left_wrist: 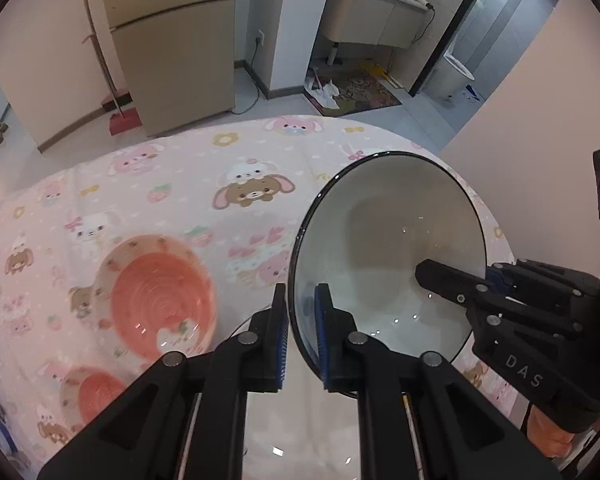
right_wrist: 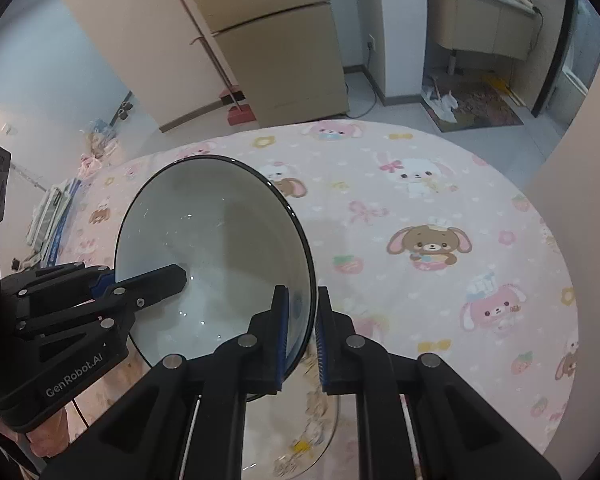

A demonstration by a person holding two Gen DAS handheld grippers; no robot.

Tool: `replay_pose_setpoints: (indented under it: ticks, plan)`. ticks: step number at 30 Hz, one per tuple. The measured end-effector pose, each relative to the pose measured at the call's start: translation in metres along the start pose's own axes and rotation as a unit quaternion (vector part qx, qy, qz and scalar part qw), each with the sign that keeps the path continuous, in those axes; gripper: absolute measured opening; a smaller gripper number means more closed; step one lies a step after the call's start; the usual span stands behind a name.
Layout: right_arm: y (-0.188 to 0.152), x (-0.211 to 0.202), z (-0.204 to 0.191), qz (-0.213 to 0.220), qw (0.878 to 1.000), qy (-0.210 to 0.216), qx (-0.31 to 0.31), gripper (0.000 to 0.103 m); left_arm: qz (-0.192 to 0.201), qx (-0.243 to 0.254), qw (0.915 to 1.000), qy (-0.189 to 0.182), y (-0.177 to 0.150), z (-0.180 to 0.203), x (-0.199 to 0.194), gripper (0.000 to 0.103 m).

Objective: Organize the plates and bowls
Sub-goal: 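Lift the white bowl and carry it toward the pink strawberry bowl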

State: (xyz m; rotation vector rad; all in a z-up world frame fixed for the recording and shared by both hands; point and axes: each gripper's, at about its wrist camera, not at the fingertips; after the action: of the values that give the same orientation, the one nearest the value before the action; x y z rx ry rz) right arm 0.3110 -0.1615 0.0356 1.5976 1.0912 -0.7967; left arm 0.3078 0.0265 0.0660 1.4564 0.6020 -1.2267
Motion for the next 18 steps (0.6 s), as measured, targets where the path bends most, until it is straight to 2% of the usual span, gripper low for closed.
replay_pose_setpoints:
  ticks: [6,9,14,18]
  plan:
    - [-0.025,-0.030,-0.048,0.006,0.999,0.022,-0.023,0.013,0.039,-0.028,0.9987,0.013,-0.041,-0.020,-0.050,0.010]
    - [-0.042,-0.040,-0.071,0.004,0.999,0.035,-0.039,0.013,0.040,-0.043,0.9982,0.009,-0.064,-0.034,-0.068,0.010]
    - [-0.078,-0.049,-0.121,0.015,0.995,0.037,-0.087,0.014,0.056,-0.049,0.9965,0.039,-0.104,-0.049,-0.100,0.010]
    - [-0.094,-0.045,-0.157,0.006,0.992,0.047,-0.116,0.015,0.060,-0.071,0.9951,0.033,-0.131,-0.077,-0.112,0.010]
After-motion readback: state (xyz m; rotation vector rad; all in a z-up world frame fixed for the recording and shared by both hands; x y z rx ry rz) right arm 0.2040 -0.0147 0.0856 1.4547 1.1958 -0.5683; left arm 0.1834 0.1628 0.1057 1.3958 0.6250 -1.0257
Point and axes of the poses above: each gripper's, at about its wrist camera, not at the fingertips, and x roughly the way its jaws point, z to its right, y to its top, and after that the axes turned 8 degrees about x, right-handed
